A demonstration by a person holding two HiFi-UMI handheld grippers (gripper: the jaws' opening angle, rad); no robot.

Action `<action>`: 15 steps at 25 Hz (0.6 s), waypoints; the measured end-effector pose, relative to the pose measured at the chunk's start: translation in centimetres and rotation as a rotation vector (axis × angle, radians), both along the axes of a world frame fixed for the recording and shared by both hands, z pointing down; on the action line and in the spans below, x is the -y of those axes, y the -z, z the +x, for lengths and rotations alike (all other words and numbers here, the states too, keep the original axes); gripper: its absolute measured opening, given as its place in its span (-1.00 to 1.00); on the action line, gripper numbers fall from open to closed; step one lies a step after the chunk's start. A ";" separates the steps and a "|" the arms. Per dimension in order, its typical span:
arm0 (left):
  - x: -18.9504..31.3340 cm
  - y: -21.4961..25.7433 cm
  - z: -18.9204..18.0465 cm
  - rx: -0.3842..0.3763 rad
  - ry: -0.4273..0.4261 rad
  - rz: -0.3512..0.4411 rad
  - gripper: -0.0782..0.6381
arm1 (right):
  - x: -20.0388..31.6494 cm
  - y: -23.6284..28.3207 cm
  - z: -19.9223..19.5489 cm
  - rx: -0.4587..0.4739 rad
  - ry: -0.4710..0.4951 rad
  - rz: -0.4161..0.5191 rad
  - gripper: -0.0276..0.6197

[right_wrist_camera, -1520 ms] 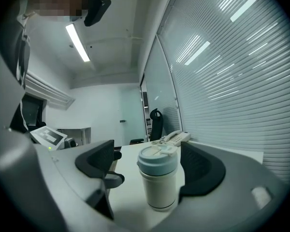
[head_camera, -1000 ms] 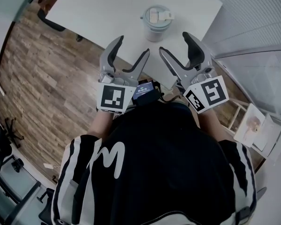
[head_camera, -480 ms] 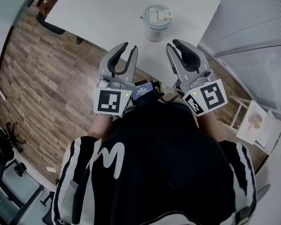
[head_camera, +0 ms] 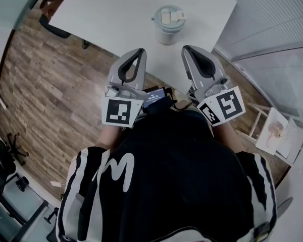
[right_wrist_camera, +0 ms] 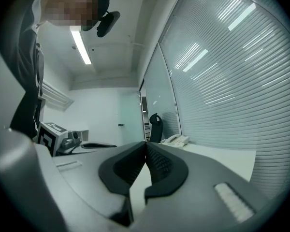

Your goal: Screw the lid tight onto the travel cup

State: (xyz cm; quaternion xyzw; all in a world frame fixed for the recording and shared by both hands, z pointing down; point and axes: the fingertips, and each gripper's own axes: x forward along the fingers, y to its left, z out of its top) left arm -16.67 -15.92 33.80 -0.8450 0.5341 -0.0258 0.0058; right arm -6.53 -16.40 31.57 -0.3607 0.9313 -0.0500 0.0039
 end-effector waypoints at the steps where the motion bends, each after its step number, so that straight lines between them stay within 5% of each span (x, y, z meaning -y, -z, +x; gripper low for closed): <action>1: 0.0 0.0 0.0 0.001 -0.002 0.002 -0.78 | 0.0 0.0 0.0 0.000 -0.001 0.001 -0.92; 15: 0.1 0.2 0.0 0.000 -0.005 0.003 -0.78 | -0.4 0.8 0.0 -0.014 -0.011 0.035 -0.92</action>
